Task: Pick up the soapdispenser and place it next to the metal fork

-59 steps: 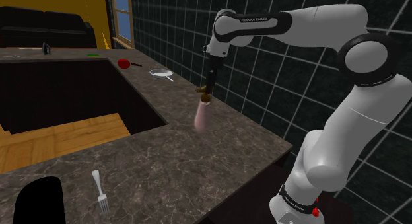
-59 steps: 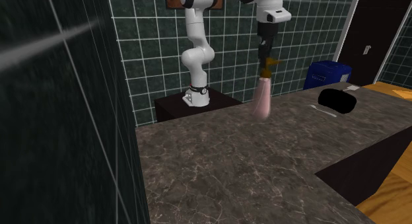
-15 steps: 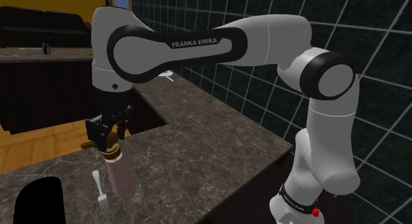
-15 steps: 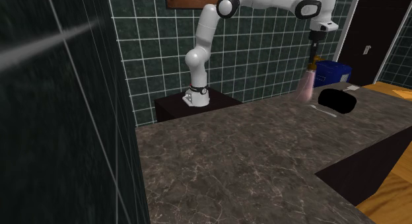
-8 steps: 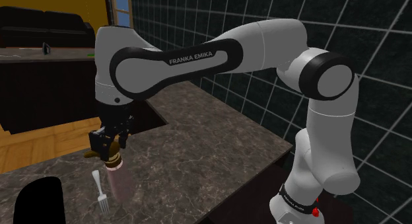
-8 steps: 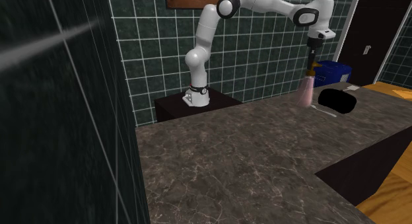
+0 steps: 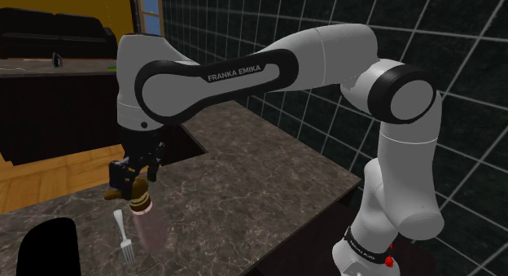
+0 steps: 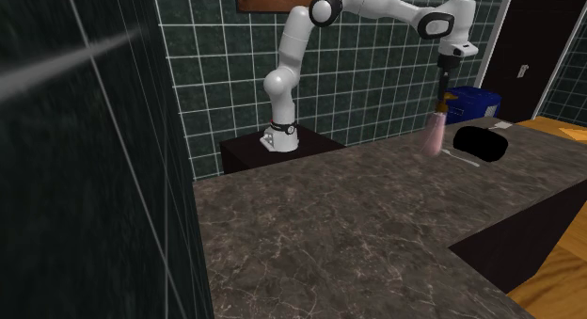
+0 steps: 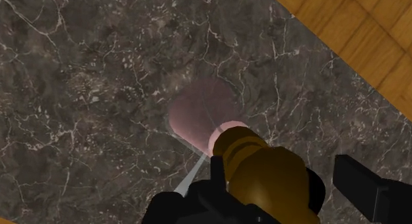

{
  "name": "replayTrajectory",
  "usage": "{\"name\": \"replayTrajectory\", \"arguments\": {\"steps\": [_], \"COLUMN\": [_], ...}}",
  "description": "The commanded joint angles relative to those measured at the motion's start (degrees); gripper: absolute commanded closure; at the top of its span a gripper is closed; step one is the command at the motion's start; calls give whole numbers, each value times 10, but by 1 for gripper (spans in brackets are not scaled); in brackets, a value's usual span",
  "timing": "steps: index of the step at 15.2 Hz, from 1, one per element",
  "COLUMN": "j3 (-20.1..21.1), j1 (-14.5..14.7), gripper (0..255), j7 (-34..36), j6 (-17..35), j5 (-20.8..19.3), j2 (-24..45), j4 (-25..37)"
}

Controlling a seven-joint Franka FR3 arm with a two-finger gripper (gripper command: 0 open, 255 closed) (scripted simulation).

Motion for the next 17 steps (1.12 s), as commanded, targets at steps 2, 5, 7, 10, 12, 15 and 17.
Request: {"name": "replayTrajectory", "arguments": {"steps": [2, 5, 7, 10, 12, 15, 17], "j3": [0, 0, -1, -2, -2, -2, -2], "j1": [0, 0, -3, -5, -5, -5, -5], "gripper": [0, 0, 0, 0, 0, 0, 0], "j7": [0, 0, 0, 1, 1, 1, 1], "j6": [0, 0, -35, -66, -66, -66, -66], "j5": [0, 0, 0, 0, 0, 0, 0], "j2": [0, 0, -9, -14, -14, -14, -14], "j4": [0, 0, 26, 52, 52, 52, 52]}}
